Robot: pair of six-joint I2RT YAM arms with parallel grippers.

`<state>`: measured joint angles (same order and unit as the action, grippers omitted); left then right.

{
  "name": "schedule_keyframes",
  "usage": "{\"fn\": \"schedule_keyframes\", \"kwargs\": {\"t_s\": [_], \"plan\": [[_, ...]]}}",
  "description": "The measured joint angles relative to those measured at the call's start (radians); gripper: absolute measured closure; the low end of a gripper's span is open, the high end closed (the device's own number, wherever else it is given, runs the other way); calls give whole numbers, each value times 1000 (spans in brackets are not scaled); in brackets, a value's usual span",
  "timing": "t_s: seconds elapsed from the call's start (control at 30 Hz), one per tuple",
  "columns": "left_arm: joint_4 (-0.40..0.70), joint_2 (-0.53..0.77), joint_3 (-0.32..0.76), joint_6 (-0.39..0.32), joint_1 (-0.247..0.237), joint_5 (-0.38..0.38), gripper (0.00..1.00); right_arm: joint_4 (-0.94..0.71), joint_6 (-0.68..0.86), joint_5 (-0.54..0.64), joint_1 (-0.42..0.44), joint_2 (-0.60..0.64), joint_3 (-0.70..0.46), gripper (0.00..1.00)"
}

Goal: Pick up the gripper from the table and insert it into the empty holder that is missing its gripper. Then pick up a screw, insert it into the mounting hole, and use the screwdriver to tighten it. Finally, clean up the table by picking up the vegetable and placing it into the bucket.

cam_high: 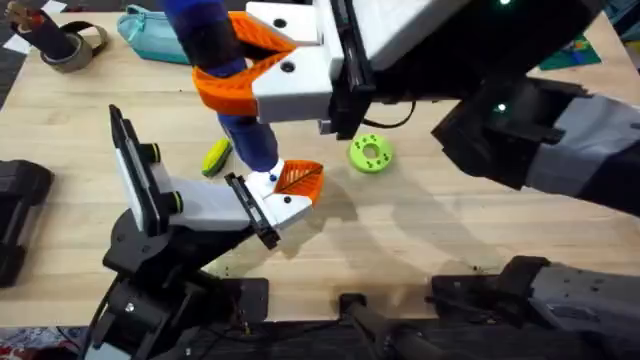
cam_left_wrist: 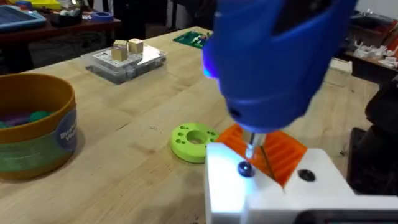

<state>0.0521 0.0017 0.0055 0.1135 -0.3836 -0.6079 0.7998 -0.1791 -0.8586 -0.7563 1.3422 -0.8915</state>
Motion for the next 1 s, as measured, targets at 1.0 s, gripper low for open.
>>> {"fn": "schedule_keyframes", "kwargs": {"t_s": [1.0], "plan": [[0, 0, 0, 0, 0, 0, 987, 4, -8, 24, 0, 0, 12, 955]]}}
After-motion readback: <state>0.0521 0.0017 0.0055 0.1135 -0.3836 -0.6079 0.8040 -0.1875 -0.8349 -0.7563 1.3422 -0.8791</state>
